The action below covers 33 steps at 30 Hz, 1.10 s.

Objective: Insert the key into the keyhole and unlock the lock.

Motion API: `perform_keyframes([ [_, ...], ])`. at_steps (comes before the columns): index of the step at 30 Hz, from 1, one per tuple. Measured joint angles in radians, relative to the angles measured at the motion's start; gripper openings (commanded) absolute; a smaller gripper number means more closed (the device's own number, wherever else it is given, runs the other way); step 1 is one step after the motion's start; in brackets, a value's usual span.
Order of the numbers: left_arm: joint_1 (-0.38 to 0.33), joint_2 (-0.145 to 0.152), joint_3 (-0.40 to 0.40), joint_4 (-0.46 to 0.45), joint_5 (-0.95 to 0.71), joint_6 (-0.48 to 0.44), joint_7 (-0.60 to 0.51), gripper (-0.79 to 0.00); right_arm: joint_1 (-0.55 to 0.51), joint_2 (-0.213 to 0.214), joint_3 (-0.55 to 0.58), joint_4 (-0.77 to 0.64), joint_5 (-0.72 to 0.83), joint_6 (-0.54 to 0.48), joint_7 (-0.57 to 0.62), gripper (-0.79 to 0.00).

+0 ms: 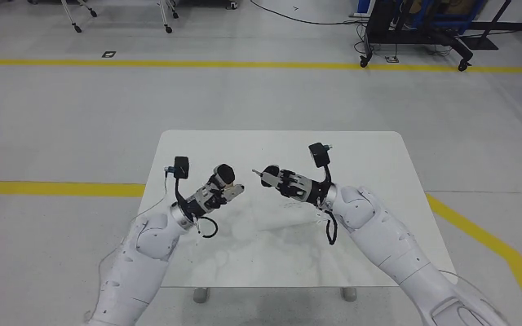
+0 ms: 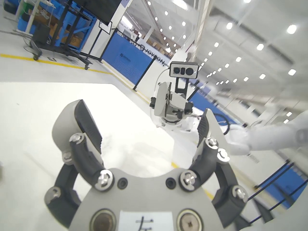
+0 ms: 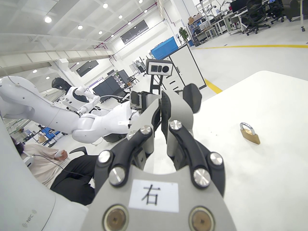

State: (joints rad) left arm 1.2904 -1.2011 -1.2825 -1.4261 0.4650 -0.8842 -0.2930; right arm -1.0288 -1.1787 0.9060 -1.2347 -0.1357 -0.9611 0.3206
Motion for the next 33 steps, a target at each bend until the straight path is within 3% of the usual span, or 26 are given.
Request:
perform_keyframes([
  [3, -0.026, 0.011, -0.030, -0.046, 0.372, 0.016, 0.034, 0.000, 0.000, 0.000, 0.000, 0.000, 0.000, 0.000, 0.000, -0.785],
  [7, -0.032, 0.010, 0.022, -0.083, 0.900, 0.163, 0.201, 0.000, 0.000, 0.000, 0.000, 0.000, 0.000, 0.000, 0.000, -0.785],
  [10, -0.032, 0.010, 0.018, -0.082, 1.056, 0.141, 0.174, 0.000, 0.000, 0.000, 0.000, 0.000, 0.000, 0.000, 0.000, -0.785],
  [14, -0.043, 0.019, 0.033, -0.089, 0.986, 0.157, 0.139, 0.000, 0.000, 0.000, 0.000, 0.000, 0.000, 0.000, 0.000, -0.785],
  [17, -0.052, 0.025, 0.070, -0.074, 1.034, 0.206, 0.039, 0.000, 0.000, 0.000, 0.000, 0.000, 0.000, 0.000, 0.000, -0.785],
  [21, -0.116, 0.023, 0.076, 0.052, 1.226, 0.193, 0.089, 0.000, 0.000, 0.000, 0.000, 0.000, 0.000, 0.000, 0.000, -0.785],
  [26, -0.221, 0.009, 0.117, 0.209, 1.201, 0.191, 0.124, -0.003, 0.000, 0.000, 0.000, 0.000, 0.000, 0.000, 0.000, -0.785],
  [30, -0.288, -0.003, 0.143, 0.325, 1.150, 0.169, 0.195, -0.089, 0.000, 0.000, 0.000, 0.000, 0.000, 0.000, 0.000, -0.785],
  [33, -0.334, -0.013, 0.166, 0.406, 1.126, 0.168, 0.225, -0.243, 0.000, 0.000, 0.000, 0.000, 0.000, 0.000, 0.000, -0.785],
])
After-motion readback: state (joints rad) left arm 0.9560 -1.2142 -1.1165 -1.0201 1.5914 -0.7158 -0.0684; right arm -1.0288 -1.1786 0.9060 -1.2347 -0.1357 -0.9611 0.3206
